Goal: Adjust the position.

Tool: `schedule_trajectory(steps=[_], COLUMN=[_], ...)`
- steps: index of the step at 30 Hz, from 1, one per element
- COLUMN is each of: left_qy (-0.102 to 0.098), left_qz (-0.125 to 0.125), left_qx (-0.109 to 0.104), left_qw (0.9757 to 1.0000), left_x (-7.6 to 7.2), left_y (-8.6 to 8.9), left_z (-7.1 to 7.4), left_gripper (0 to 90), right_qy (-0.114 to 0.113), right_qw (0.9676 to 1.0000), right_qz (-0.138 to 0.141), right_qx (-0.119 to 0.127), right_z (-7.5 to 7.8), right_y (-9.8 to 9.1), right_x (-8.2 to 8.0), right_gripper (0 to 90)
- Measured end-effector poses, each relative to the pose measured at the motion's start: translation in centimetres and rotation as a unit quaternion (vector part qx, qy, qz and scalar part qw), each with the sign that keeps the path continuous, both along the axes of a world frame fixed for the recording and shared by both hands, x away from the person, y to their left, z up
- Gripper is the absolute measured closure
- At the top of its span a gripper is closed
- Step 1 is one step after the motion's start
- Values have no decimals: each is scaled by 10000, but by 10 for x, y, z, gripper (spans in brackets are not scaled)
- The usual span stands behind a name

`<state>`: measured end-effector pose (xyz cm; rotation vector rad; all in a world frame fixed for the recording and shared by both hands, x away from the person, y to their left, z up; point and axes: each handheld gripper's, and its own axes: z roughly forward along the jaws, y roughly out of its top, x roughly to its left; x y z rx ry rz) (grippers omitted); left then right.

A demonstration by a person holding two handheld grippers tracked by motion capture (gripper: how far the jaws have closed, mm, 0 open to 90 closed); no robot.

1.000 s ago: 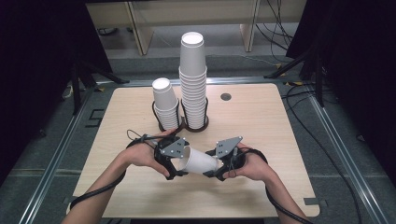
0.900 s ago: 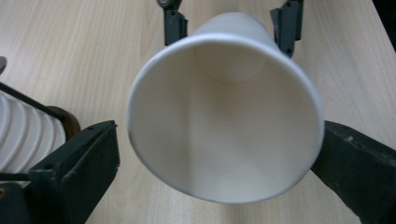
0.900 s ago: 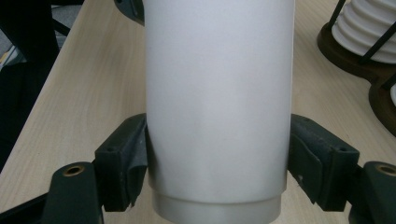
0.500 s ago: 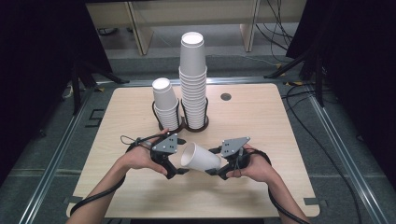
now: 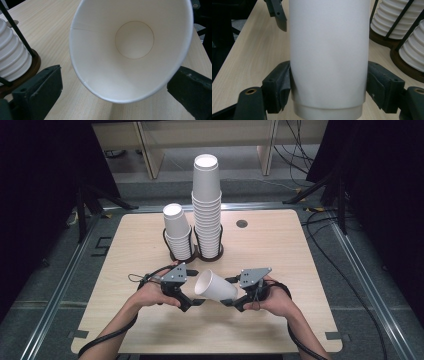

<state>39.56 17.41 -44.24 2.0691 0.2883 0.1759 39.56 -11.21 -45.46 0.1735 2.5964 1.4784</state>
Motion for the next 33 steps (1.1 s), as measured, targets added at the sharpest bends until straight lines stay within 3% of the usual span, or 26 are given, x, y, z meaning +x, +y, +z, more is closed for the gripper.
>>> schedule_trajectory(steps=[4,5,8,11,21,30,31,32,33], left_qy=[-15,56,54,171,255,323,310,317,322], left_qz=[57,98,165,219,403,315,366,334,288], left_qx=[-71,-179,-161,-350,-510,-732,-752,-750,-828], left_qw=[10000,9998,9997,9990,9976,9963,9960,9961,9956], left_x=[0,-1,0,0,1,3,3,3,5], left_y=[1,0,1,1,-1,-14,-17,-19,-21], left_z=[-2,-4,-5,-8,-11,-12,-12,-11,-10], left_gripper=[0,0,0,0,0,0,0,0,0], right_qy=[-56,-31,60,-8,-47,-89,-202,-92,-138], right_qw=[10000,10000,9999,9999,9993,9985,9982,9981,9980], right_qz=[-10,-36,-76,-94,-197,-373,-375,-423,-433], right_qx=[33,45,90,133,300,397,425,433,439], right_z=[-2,-2,-3,-3,-4,-5,-6,-6,-7], right_y=[1,1,1,1,-4,-22,-24,-25,-27], right_x=[0,0,-2,-1,-1,-4,-3,-5,-5], right_gripper=[261,261,260,260,260,259,259,259,259])
